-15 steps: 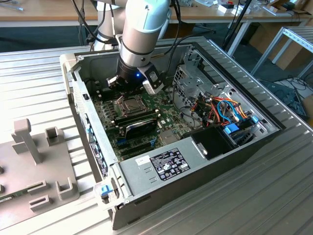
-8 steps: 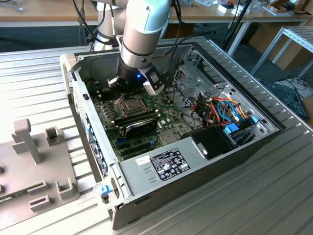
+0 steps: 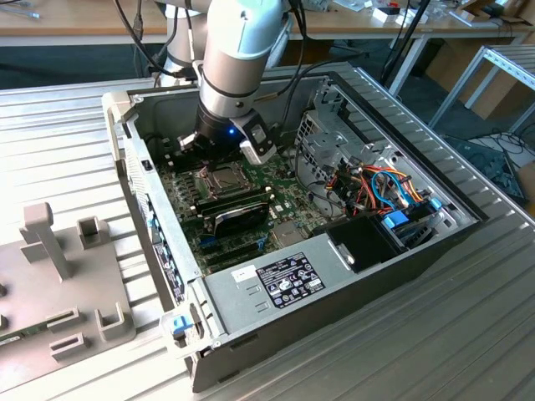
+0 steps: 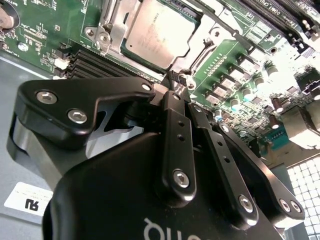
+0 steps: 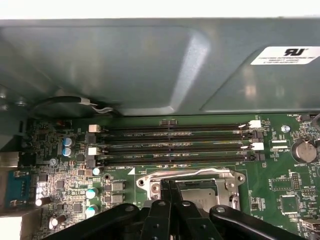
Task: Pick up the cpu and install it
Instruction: 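Install the first cpu locking lever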
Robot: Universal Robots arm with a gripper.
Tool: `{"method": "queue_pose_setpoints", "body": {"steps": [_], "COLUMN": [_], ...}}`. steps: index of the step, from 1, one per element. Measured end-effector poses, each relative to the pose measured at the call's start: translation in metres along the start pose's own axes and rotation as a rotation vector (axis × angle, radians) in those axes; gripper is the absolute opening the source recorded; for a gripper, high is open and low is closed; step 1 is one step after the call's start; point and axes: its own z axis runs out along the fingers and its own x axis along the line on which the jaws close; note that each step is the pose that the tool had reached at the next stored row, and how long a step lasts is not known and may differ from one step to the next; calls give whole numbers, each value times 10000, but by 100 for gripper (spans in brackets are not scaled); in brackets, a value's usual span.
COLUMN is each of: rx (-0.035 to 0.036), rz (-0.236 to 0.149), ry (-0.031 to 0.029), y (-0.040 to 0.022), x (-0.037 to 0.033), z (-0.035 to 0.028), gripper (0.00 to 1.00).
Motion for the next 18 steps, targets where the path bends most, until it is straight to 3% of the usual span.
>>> {"method": "queue_pose_setpoints", "body": {"steps": [4, 11, 14, 18], "rx": [-24, -70, -120, -133], "rz": [0, 2, 4, 4], "ry": [-2, -1, 2, 2], "y": [28, 142, 165, 171], "x": [3, 9, 10, -5], "z": [6, 33, 38, 46], "gripper": [11, 11, 11, 11]}}
